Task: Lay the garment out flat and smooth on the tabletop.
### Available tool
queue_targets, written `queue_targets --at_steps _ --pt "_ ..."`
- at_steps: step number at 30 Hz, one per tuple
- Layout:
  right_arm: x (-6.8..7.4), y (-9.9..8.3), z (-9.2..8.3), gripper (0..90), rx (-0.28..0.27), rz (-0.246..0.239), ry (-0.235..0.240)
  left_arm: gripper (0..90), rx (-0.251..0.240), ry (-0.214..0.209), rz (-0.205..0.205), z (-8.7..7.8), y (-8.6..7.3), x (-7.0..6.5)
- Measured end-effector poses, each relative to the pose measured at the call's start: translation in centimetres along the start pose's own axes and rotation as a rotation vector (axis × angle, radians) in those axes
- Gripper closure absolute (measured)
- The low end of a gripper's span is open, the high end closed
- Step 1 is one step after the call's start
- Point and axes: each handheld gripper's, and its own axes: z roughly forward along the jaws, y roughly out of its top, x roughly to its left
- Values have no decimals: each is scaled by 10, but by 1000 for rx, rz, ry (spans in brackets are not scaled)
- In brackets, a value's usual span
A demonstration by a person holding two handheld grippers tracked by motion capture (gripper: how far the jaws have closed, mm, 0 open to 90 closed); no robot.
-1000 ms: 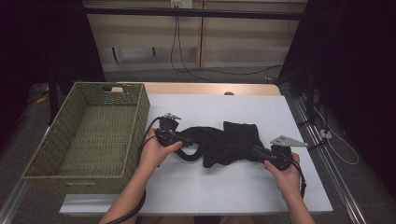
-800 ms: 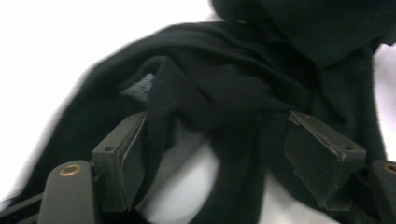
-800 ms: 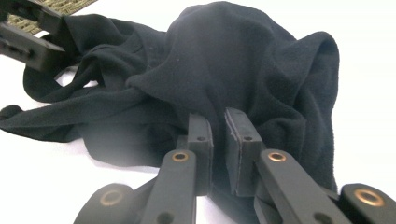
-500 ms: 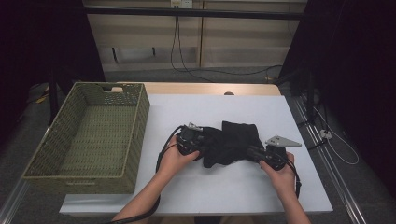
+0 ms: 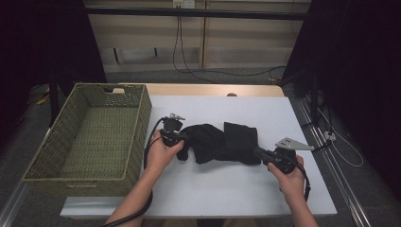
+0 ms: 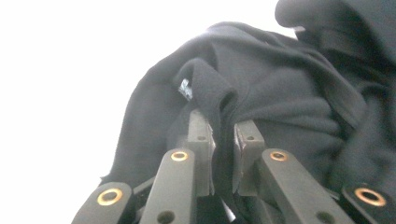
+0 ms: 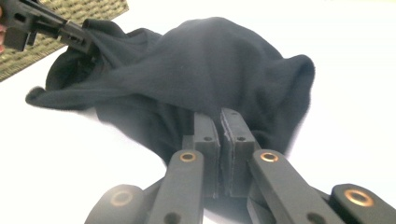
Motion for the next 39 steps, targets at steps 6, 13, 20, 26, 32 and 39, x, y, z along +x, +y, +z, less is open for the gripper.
queue_targets --at_steps 6,13,20,26,32,39 --pt "-7 -3 -9 879 6 21 -14 787 33 -38 -23 5 -4 9" --pt "-1 3 -2 507 -4 -1 -29 406 39 -111 0 3 -3 -1" --pt "7 16 11 380 -28 -52 -33 177 20 -114 18 -5 -1 -4" --pt "4 25 21 336 -31 -43 -42 151 -8 -135 46 -16 3 -9" --pt "5 39 38 522 -25 -62 -53 147 -18 -175 89 -22 7 -21" --pt "6 37 44 851 -9 -30 -36 168 -8 -218 150 -10 4 -47"
